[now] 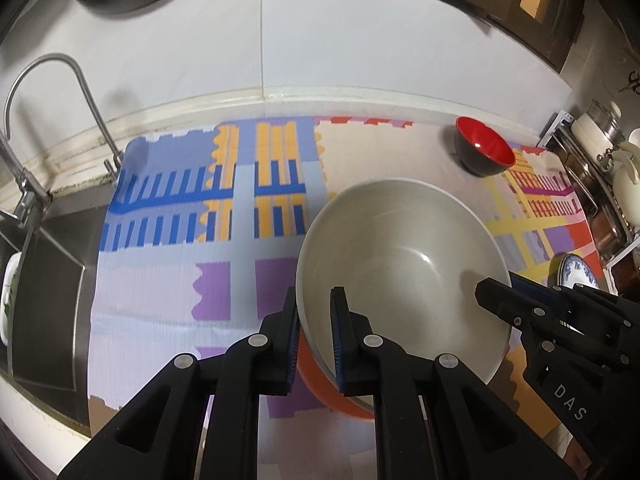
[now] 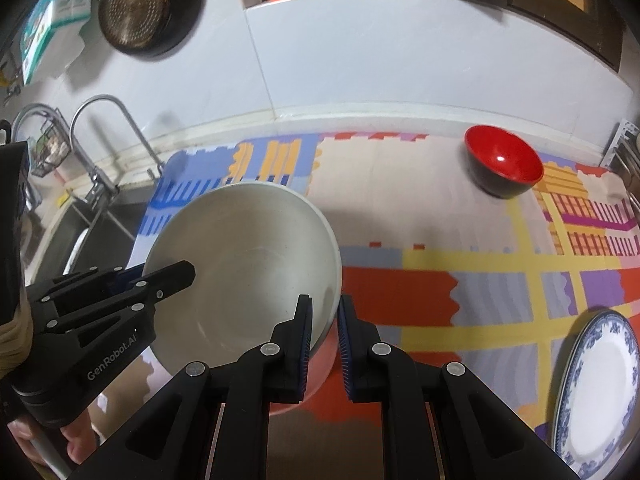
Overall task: Organize plates and bowls
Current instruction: 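Carry the white bowl over the pink bowl and lower it inside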
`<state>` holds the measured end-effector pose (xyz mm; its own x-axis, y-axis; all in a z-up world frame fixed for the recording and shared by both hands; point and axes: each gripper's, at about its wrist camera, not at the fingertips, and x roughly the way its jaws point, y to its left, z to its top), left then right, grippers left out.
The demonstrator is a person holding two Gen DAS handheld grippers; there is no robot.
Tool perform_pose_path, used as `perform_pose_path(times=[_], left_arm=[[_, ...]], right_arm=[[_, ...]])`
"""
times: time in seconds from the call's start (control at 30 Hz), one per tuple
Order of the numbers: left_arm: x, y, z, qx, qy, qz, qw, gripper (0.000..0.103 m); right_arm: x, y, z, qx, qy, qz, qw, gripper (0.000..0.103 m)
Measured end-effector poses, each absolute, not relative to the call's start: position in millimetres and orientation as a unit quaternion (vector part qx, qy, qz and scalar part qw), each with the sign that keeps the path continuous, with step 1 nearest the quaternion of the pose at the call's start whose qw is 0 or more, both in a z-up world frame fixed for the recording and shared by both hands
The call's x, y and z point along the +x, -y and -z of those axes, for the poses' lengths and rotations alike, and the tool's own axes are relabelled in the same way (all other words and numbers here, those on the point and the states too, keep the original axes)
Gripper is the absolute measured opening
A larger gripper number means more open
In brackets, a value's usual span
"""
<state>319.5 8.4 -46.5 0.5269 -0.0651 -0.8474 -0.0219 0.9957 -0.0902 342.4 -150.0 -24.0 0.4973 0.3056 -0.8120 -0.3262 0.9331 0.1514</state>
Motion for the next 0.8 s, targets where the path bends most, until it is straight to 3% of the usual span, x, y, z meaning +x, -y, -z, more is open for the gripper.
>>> perform_pose_path(times=[0.8], left_arm=[[310.3,-1.9,84.4,-0.020,-0.519,0.001,0.855,0.016]], right_arm=[[338.7,142.2,55.8,-0.024,-0.505,-0.192,0.841,0.015]])
